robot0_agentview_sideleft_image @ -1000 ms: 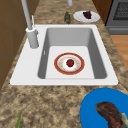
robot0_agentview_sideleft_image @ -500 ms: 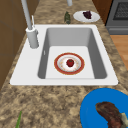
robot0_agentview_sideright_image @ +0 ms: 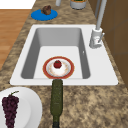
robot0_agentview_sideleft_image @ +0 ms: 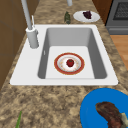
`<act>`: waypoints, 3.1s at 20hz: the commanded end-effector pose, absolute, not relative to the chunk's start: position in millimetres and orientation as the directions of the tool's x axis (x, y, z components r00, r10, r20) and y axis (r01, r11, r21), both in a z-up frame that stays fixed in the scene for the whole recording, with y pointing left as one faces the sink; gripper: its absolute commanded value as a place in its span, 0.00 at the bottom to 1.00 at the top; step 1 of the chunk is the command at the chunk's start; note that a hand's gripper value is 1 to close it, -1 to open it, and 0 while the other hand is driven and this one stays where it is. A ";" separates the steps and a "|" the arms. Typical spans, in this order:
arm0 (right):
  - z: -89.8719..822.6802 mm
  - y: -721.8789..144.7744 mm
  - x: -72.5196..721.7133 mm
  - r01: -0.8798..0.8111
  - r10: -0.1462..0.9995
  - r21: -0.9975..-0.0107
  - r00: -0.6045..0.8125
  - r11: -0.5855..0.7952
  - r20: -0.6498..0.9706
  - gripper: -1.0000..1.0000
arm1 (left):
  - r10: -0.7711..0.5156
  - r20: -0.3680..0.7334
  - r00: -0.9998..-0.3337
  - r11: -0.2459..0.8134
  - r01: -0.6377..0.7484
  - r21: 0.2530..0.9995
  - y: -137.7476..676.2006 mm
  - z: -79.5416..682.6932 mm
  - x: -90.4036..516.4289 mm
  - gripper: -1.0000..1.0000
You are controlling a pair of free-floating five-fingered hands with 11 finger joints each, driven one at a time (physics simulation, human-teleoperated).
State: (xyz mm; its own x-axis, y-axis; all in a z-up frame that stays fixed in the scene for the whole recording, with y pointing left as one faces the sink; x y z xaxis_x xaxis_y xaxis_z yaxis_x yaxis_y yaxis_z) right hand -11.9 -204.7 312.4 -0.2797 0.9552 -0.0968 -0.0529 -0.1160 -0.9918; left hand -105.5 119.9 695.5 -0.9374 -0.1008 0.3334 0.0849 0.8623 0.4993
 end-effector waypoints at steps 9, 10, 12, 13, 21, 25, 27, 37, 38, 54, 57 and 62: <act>312.4 -204.7 -11.9 -0.053 0.955 -0.992 -0.280 -0.116 -0.097 0.50 | -0.151 0.290 -0.945 0.930 -0.035 0.367 118.2 698.1 -108.4 0.00; 312.4 -204.7 -11.9 -0.053 0.955 -0.992 -0.280 -0.116 -0.097 0.50 | -0.155 0.288 -0.945 0.930 -0.042 0.364 118.0 698.3 -108.9 0.00; 312.4 -204.7 -11.9 -0.053 0.955 -0.992 -0.280 -0.116 -0.097 0.50 | -0.166 0.282 -0.945 0.931 -0.056 0.359 117.6 699.0 -110.0 0.00; 312.4 -204.7 -11.9 -0.053 0.955 -0.992 -0.280 -0.116 -0.097 0.50 | -0.178 0.273 -0.945 0.928 -0.069 0.365 117.0 699.7 -110.9 0.00; 312.4 -204.7 -11.9 -0.053 0.955 -0.992 -0.280 -0.116 -0.097 0.50 | -0.263 0.236 -0.936 0.912 -0.162 0.377 111.5 709.0 -114.6 0.00; 312.4 -204.7 -11.9 -0.053 0.955 -0.992 -0.280 -0.116 -0.097 0.50 | -0.301 0.220 -0.928 0.907 -0.208 0.366 109.2 714.4 -116.4 0.00; 312.4 -204.7 -11.9 -0.053 0.955 -0.992 -0.280 -0.116 -0.097 0.50 | -0.317 0.230 -0.920 0.908 -0.225 0.355 109.4 720.7 -118.8 0.00; 312.4 -204.7 -11.9 -0.053 0.955 -0.992 -0.280 -0.116 -0.097 0.50 | -0.375 0.235 -0.897 0.898 -0.288 0.333 110.4 757.4 -134.1 0.00; 312.4 -204.7 -11.9 -0.053 0.955 -0.992 -0.280 -0.116 -0.097 0.50 | -0.380 0.231 -0.896 0.896 -0.295 0.333 110.5 760.7 -134.9 0.00; 312.4 -204.7 -11.9 -0.053 0.955 -0.992 -0.280 -0.116 -0.097 0.50 | -0.405 0.175 -0.897 0.874 -0.324 0.363 76.0 793.3 -128.9 0.00; 312.4 -204.7 -11.9 -0.053 0.955 -0.992 -0.280 -0.116 -0.097 0.50 | -0.415 0.182 -0.892 0.875 -0.336 0.349 67.9 804.5 -126.1 0.00; 312.4 -204.7 -11.9 -0.053 0.955 -0.992 -0.280 -0.116 -0.097 0.50 | -0.443 0.188 -0.877 0.866 -0.364 0.343 58.9 818.7 -125.4 0.00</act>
